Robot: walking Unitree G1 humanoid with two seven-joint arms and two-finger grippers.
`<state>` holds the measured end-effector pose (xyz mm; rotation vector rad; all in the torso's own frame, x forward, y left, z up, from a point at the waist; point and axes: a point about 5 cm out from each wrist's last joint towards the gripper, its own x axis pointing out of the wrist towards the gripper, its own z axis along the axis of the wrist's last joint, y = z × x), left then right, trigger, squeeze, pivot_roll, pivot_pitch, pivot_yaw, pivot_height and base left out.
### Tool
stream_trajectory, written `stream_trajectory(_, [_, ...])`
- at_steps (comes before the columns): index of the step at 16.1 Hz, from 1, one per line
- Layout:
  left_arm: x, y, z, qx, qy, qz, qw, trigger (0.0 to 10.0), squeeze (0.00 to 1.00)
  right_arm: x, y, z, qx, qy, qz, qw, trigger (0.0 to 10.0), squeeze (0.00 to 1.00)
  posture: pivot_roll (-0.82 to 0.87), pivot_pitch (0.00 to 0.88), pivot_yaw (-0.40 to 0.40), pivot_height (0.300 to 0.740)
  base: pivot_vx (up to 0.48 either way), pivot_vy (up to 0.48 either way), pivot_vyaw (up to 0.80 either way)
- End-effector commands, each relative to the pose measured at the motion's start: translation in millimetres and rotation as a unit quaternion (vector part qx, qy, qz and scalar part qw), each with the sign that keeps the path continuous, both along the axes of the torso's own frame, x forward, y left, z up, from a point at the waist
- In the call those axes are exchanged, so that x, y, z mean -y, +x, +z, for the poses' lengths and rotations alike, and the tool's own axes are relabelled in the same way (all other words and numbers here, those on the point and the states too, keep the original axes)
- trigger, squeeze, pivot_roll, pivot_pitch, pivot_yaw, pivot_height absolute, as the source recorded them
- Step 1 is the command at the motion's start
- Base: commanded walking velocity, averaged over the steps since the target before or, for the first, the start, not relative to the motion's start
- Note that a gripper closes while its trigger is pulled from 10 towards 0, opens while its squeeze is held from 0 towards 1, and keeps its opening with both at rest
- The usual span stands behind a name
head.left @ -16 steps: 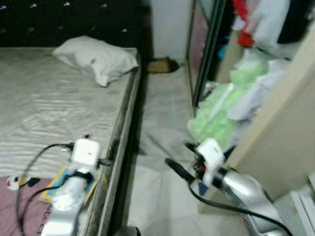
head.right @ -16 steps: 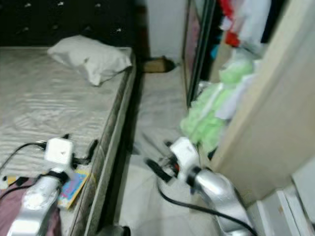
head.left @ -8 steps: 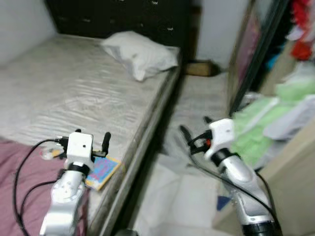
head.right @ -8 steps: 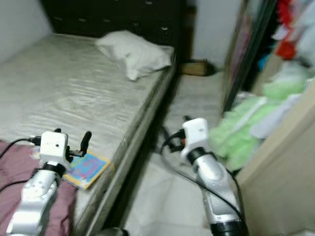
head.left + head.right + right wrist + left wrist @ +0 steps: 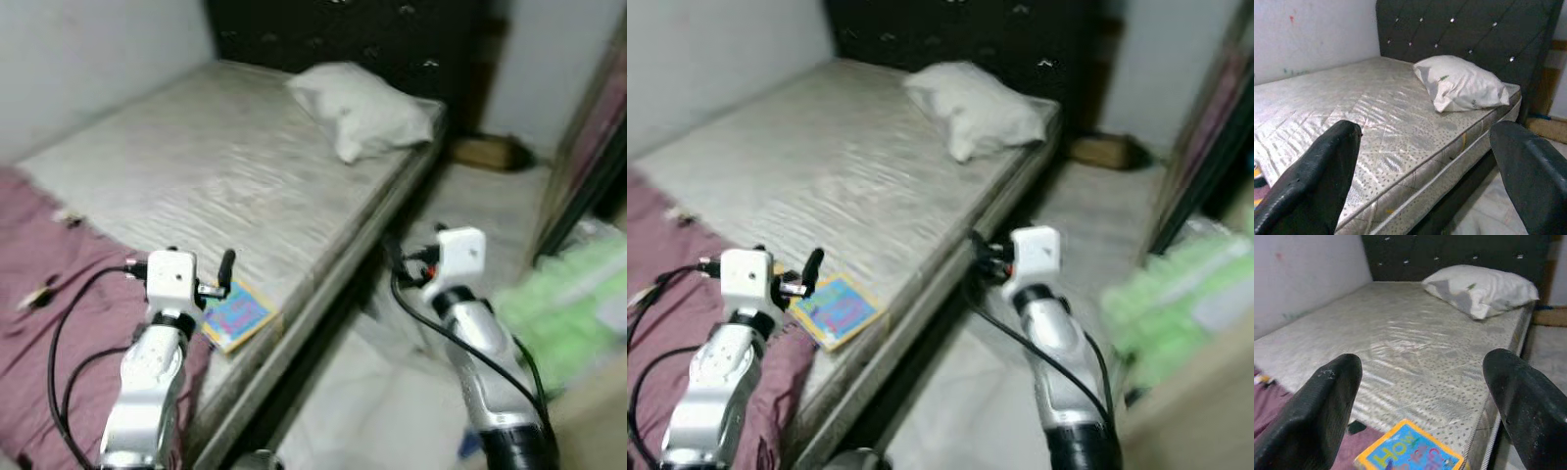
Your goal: Clean up the room
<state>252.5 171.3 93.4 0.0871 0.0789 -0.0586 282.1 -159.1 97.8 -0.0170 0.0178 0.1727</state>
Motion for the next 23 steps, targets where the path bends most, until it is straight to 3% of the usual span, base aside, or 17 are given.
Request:
stream_trajectory(1, [-2.5,-0.3,0,0.000,0.007,0.004,1.000,10.0,0.00,-12.1,3.4,4,0.012,0.006,0.015,1.000,10.0,0.00,-0.04,0.000,0.035,0.740,0.000,0.000,0.78])
stream_trajectory(4, [6.3,3.1,3,0.010,0.010,0.007,1.000,10.0,0.00,-13.7,3.4,4,0.017,0.006,0.015,1.000,10.0,0.00,-0.04,0.000,0.040,0.740,0.000,0.000,0.78])
stream_trajectory(8, [1.1,7.7,8,0.033,0.049,0.014,0.998,10.0,0.00,-13.2,0.9,2,0.020,0.004,0.007,1.000,10.0,0.00,-0.04,0.000,0.037,0.740,0.000,0.000,0.77])
stream_trajectory(14, [7.4,5.8,12,0.040,0.020,0.018,0.999,10.0,0.00,-9.3,3.4,3,0.026,-0.003,-0.014,1.000,10.0,0.00,-0.04,0.000,0.036,0.740,0.000,0.000,0.69])
stream_trajectory(17, [9.5,7.1,11,0.040,0.017,0.016,0.999,10.0,0.00,0.8,5.9,4,0.029,-0.016,-0.067,0.997,10.0,0.00,-0.04,0.000,0.035,0.740,0.000,0.000,0.38])
stream_trajectory(23, [12.7,7.6,9,0.034,0.008,0.000,0.999,10.0,0.00,2.2,4.8,4,0.030,-0.020,-0.077,0.996,10.0,0.00,-0.05,0.000,0.045,0.740,0.000,0.000,0.47])
